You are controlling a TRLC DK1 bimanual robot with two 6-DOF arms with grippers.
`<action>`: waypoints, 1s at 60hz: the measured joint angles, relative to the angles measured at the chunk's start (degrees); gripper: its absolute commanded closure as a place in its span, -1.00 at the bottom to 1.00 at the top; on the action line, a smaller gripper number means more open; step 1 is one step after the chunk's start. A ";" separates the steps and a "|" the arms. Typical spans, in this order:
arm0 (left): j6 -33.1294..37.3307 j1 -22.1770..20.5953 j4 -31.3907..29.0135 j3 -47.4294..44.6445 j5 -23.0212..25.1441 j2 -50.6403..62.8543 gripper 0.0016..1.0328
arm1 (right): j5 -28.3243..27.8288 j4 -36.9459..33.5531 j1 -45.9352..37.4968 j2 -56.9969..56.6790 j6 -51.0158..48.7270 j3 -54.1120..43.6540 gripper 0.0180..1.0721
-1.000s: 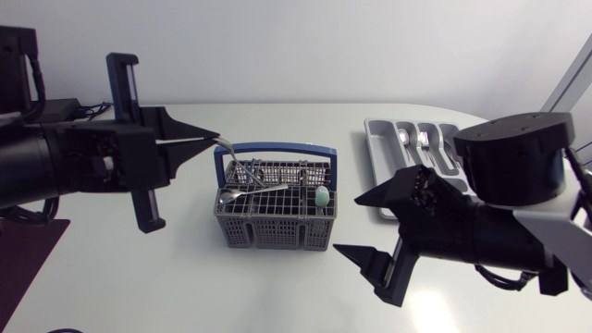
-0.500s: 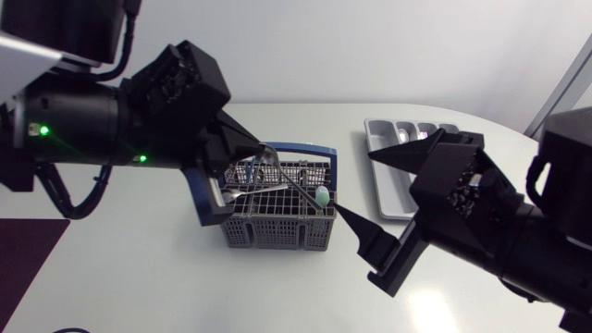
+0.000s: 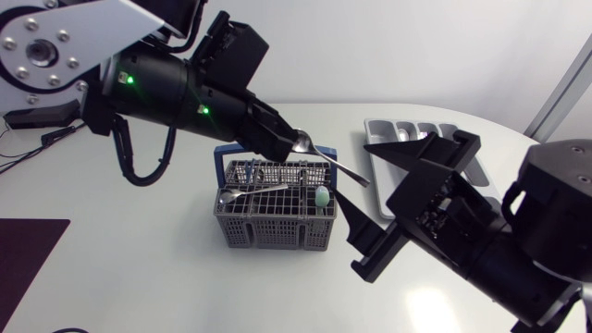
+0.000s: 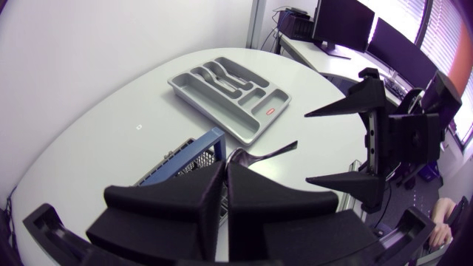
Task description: Unload the cutlery basket into the drawer organizer.
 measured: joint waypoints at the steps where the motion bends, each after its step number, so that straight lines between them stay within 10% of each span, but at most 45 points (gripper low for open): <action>1: -0.57 0.00 -0.02 0.11 0.33 0.17 0.79 | 0.33 0.48 0.02 0.09 -0.15 -0.15 -0.32; 21: -4.02 -1.25 -0.61 0.85 1.55 2.91 0.79 | 1.18 8.35 0.11 6.49 -4.59 -1.51 0.20; 60: -4.02 -1.33 -0.61 0.85 1.57 3.28 0.79 | 0.68 10.64 -2.34 10.01 -6.86 -1.51 0.63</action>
